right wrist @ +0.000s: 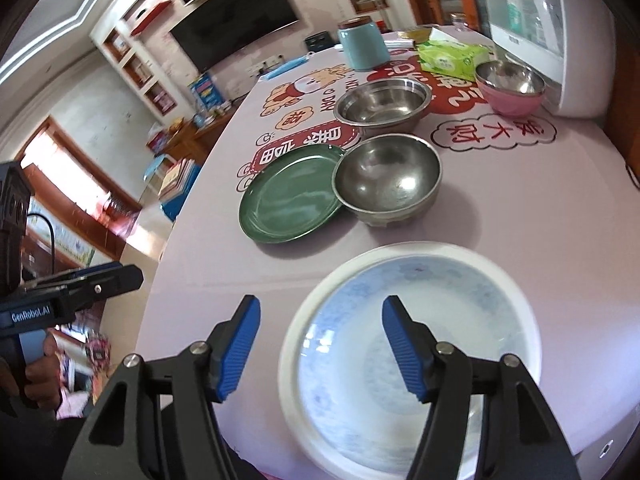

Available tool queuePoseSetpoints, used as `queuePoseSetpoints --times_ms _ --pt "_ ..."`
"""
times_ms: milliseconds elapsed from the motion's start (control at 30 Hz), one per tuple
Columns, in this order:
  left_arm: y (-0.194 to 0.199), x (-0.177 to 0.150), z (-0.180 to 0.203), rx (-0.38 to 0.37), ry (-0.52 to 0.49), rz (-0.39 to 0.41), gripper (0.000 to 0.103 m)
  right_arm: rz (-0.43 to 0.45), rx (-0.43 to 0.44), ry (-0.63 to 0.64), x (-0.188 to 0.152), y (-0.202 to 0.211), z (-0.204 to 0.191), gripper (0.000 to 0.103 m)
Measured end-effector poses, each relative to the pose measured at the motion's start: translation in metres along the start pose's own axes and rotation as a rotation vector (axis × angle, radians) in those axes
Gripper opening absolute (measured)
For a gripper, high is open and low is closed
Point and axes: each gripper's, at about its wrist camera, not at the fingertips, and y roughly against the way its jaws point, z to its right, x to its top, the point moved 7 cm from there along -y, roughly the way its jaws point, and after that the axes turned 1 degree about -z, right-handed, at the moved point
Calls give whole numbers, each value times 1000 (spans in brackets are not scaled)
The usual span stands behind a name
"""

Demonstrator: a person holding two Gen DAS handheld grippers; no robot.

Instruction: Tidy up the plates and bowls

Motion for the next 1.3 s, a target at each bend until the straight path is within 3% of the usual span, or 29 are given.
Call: queuePoseSetpoints --times_ms 533,900,1000,1167,1300 --pt "-12 24 -53 11 -14 -24 76 -9 4 -190 8 -34 -19 64" --pt "-35 49 -75 -4 34 -37 80 -54 -18 -233 22 -71 -14 64" --pt "-50 56 -78 -8 49 -63 80 -71 -17 -237 24 -82 -12 64" --pt "-74 65 -79 -74 90 -103 80 -75 -1 -205 29 -97 -14 64" --pt "-92 73 -79 -64 91 -110 80 -79 15 -201 34 -110 -13 64"
